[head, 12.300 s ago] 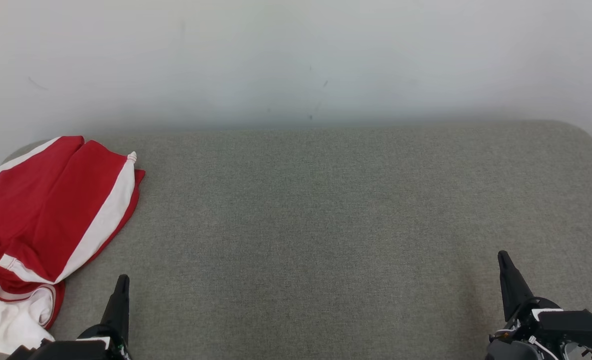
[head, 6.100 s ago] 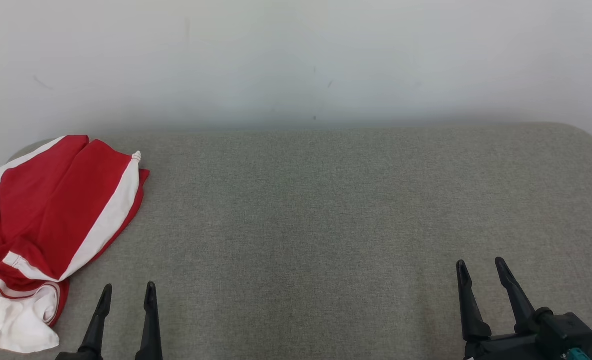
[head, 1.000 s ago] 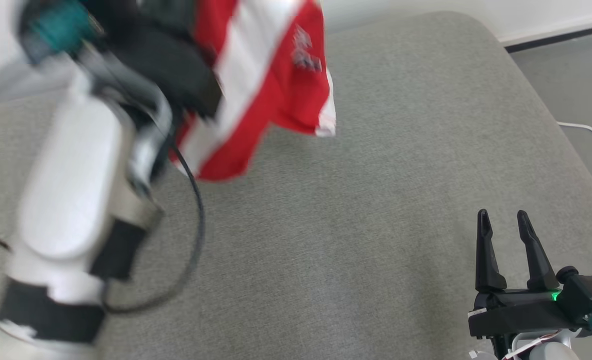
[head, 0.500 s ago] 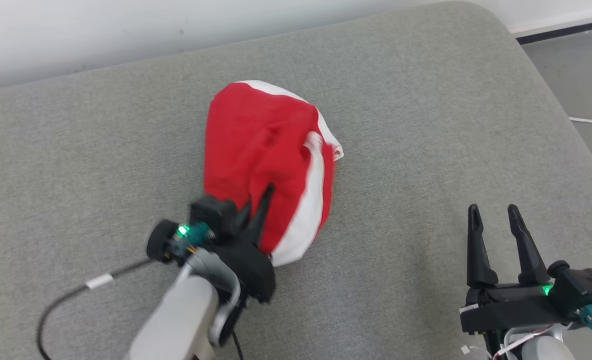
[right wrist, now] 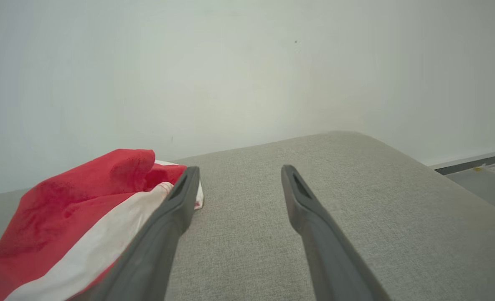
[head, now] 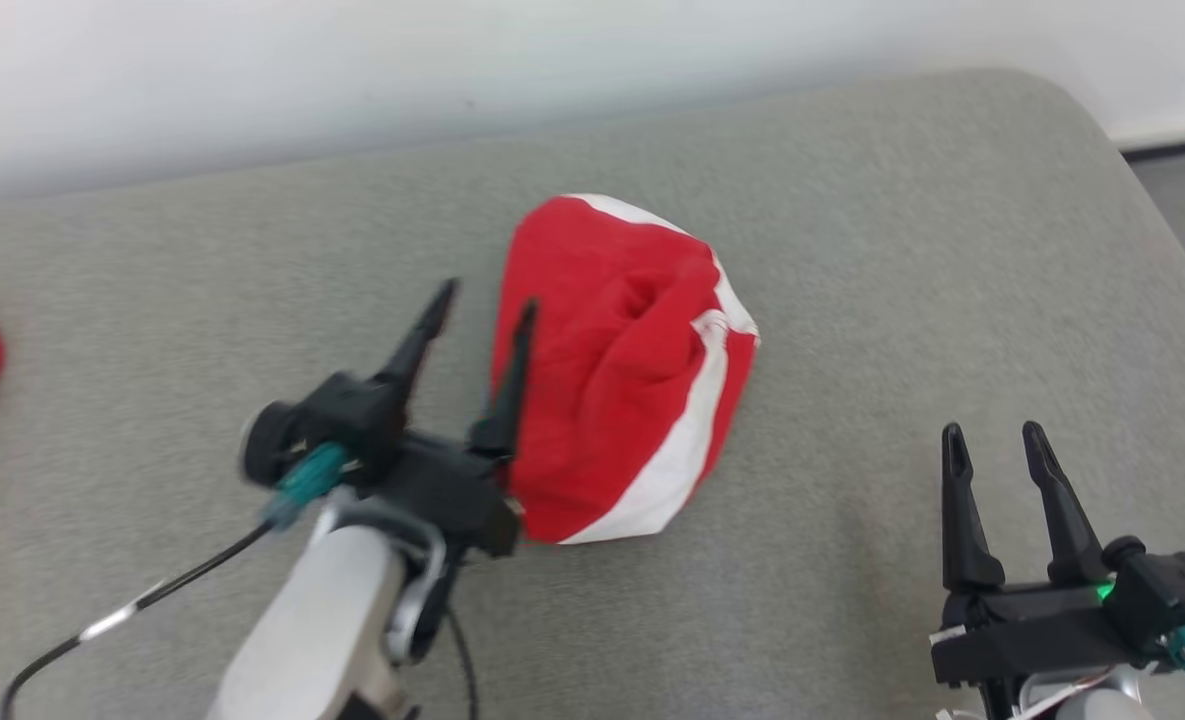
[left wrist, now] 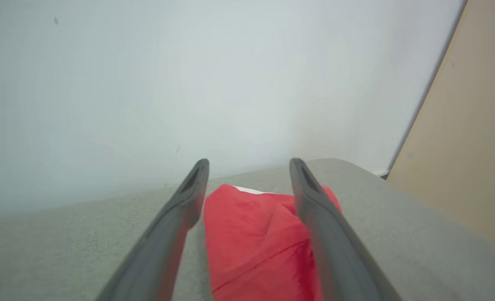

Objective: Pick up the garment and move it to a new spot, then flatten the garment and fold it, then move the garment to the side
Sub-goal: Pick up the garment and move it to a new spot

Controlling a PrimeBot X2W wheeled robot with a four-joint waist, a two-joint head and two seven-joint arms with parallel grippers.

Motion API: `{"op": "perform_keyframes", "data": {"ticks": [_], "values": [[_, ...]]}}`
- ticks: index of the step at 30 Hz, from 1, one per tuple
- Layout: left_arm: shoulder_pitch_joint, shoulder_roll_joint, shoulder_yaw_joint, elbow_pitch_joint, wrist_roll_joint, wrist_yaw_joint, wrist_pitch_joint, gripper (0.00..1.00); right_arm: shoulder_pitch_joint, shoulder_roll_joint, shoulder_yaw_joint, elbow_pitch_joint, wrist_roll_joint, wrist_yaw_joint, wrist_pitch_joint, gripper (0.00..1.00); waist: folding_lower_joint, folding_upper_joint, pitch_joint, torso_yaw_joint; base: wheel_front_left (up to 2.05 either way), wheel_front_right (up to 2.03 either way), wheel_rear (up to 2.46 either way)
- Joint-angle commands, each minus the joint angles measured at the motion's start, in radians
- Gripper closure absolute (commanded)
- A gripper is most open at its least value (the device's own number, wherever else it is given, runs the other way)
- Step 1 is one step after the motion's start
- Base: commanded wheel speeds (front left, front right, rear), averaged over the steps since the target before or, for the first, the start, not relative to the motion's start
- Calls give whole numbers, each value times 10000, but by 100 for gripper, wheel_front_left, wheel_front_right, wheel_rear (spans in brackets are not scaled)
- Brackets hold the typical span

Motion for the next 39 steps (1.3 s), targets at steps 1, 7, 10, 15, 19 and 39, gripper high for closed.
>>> {"op": "perform_keyframes", "data": {"ticks": [1, 7, 10, 15, 19, 39], "values": [[414, 172, 316, -388, 128, 83, -38, 0, 181, -114, 30, -6, -62, -21, -6, 0, 1, 0, -535, 580, 0, 0, 0], [1626, 624, 1267, -1334, 430, 183, -44, 0, 365, -279, 174, -5, -122, -21, -6, 0, 1, 0, -937, 1028, 0, 0, 0], [2425, 833, 1846, -1686, 471, 235, -46, 0, 431, -331, 222, 40, -144, -21, -6, 0, 1, 0, -1178, 1234, 0, 0, 0], [3923, 920, 2777, -2263, 652, 321, -47, 0, 684, -432, 228, 143, -94, -21, -6, 0, 1, 0, -1580, 1504, 0, 0, 0], [5033, 732, 3278, -2684, 883, 285, -47, 0, 922, -494, 170, 160, -31, -21, -6, 0, 1, 0, -1779, 1708, 0, 0, 0], [6245, -236, 4471, -3006, 1671, -236, -49, 0, 1551, -419, -13, 357, 12, -21, -6, 0, 1, 0, -1711, 1903, 0, 0, 0]]}}
